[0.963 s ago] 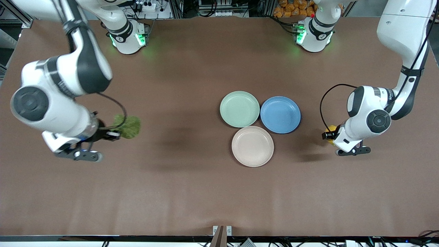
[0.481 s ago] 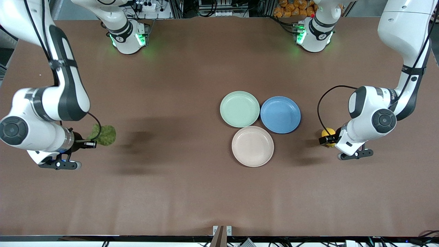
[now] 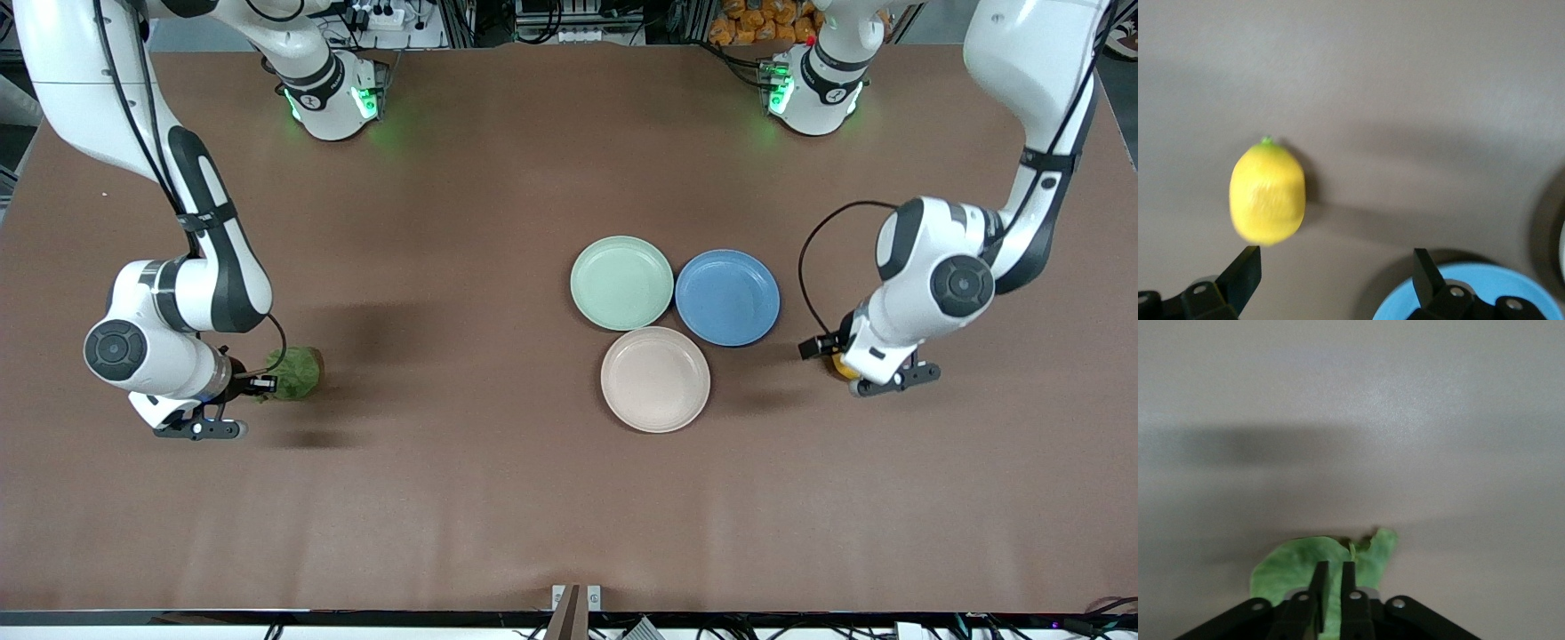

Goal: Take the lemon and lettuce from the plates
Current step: 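Lower the lemon onto the table while the right gripper carries the lettuce away, then release the lettuce on the table while the left gripper withdraws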

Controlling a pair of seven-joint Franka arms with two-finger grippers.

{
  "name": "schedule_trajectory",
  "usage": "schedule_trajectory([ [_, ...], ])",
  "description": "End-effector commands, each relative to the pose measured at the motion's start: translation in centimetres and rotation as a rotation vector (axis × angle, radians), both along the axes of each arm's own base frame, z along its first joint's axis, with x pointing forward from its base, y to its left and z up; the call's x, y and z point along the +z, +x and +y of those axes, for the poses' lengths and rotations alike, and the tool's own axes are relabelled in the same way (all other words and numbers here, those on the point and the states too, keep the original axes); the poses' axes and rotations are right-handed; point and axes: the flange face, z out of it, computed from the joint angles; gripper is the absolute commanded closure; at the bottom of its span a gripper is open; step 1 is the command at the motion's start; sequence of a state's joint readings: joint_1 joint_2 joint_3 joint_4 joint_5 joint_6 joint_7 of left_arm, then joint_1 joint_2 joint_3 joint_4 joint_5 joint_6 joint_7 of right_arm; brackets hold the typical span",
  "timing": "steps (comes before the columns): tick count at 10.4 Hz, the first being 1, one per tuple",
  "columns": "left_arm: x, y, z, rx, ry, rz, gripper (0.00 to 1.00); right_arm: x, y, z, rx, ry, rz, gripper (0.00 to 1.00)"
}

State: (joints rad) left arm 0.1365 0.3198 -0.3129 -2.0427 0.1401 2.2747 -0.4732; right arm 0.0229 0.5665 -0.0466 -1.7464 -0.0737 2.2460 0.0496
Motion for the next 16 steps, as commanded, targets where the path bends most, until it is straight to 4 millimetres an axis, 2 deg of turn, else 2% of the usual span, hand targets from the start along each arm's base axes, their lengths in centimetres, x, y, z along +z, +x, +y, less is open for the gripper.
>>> schedule_trajectory([
  [1,3.4,-5.0,0.7,0.031,0.026,-0.055,0.00,3.3,0.5,0.1,0.006,0.016,-0.017,0.00],
  [2,3.9,-5.2,0.6,0.035,0.023,-0.061,0.00,4.8,0.9,0.2,0.004,0.016,0.015,0.00],
  [3,4.5,-4.7,0.5,0.032,0.020,-0.073,0.00,7.0,1.2,1.1,0.010,0.014,0.035,0.00],
  [5,7.9,-2.7,0.3,0.035,0.014,-0.123,0.00,13.5,1.0,1.6,-0.006,0.042,0.066,0.00],
  [6,10.5,-1.4,0.1,0.026,0.013,-0.145,0.00,16.4,0.8,1.7,-0.018,0.070,0.064,0.00],
  [8,17.4,1.4,0.2,0.032,0.003,-0.214,0.00,23.1,-0.4,2.4,0.003,0.055,0.021,0.00],
  [10,23.2,2.5,1.0,0.031,0.009,-0.222,0.00,29.2,-2.1,1.7,-0.003,0.058,-0.071,0.00],
  [11,25.2,2.7,2.8,0.024,0.013,-0.204,0.00,31.7,-3.2,0.7,-0.016,0.062,-0.105,0.00],
  [12,26.4,2.4,3.5,-0.011,-0.007,-0.183,0.00,33.4,-4.3,-0.2,-0.033,0.063,-0.102,0.00],
  [13,28.0,1.7,5.0,-0.080,-0.004,-0.176,0.00,35.4,-5.5,-1.2,-0.052,0.074,-0.121,0.00],
  [15,31.7,0.3,5.2,-0.122,-0.026,-0.182,0.00,39.4,-7.5,-1.5,-0.057,0.079,-0.185,0.00],
  [16,32.6,0.0,5.2,-0.126,-0.027,-0.160,0.00,40.5,-8.4,-1.6,-0.056,0.080,-0.184,0.00],
])
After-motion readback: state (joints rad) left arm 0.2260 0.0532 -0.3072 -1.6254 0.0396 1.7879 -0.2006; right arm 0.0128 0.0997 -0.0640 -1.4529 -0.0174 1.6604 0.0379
